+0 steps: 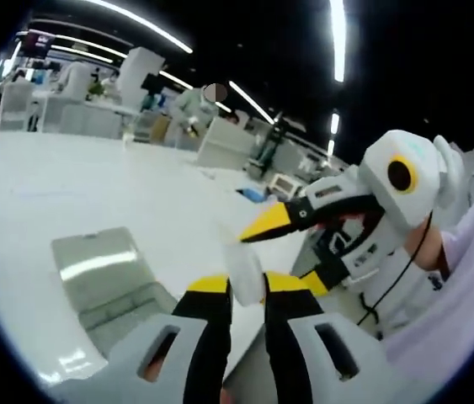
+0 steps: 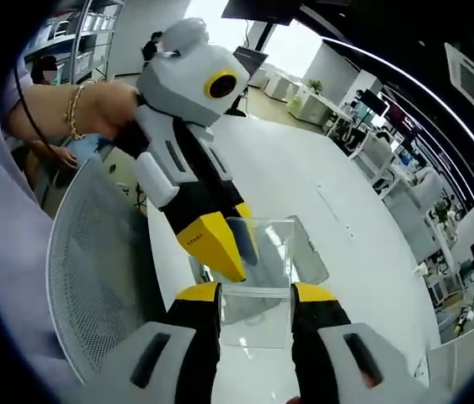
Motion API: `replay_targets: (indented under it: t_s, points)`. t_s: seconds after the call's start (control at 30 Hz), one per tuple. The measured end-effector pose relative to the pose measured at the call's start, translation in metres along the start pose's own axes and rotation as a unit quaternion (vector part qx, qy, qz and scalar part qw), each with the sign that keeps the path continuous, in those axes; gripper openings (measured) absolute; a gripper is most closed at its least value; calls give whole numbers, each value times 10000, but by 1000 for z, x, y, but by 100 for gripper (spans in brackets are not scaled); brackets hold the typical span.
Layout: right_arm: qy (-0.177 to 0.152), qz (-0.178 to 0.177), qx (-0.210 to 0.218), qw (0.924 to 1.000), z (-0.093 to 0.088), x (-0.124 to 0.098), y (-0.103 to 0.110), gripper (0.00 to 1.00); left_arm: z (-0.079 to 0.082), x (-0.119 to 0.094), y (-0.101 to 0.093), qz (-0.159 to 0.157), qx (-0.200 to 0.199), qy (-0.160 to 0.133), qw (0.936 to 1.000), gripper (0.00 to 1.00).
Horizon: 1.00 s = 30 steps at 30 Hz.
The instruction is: Insert the divider into the dual guide fixture by aligning both edges with the guide slots and pushing it downward to the bottom, including one-sided entry, uneven engagement, binding, and posture correction.
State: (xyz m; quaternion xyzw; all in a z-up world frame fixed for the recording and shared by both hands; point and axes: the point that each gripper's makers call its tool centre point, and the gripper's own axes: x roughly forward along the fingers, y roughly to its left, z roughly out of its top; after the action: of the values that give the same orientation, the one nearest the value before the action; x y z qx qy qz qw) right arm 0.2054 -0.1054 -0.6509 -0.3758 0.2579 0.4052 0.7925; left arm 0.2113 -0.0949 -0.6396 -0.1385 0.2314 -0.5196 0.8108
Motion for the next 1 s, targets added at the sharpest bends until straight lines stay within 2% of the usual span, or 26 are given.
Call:
replay_targets:
  t_s: [0.2, 0.37, 0.67, 1.0]
  points:
    - [26, 10, -31, 10000, -1, -1, 0, 28, -1, 2, -1, -46, -99, 60, 9999, 4]
    - [53, 10, -74, 10000, -2, 0, 1, 28, -3, 3, -3, -100, -169, 121, 9997, 2]
    - [9, -38, -141, 9999, 1, 0, 2, 28, -3, 0, -1, -94, -679, 81, 9976, 0]
    - [-62, -49, -89, 9999, 2, 2, 3, 29, 0, -4, -1, -83, -823, -58, 9966, 0]
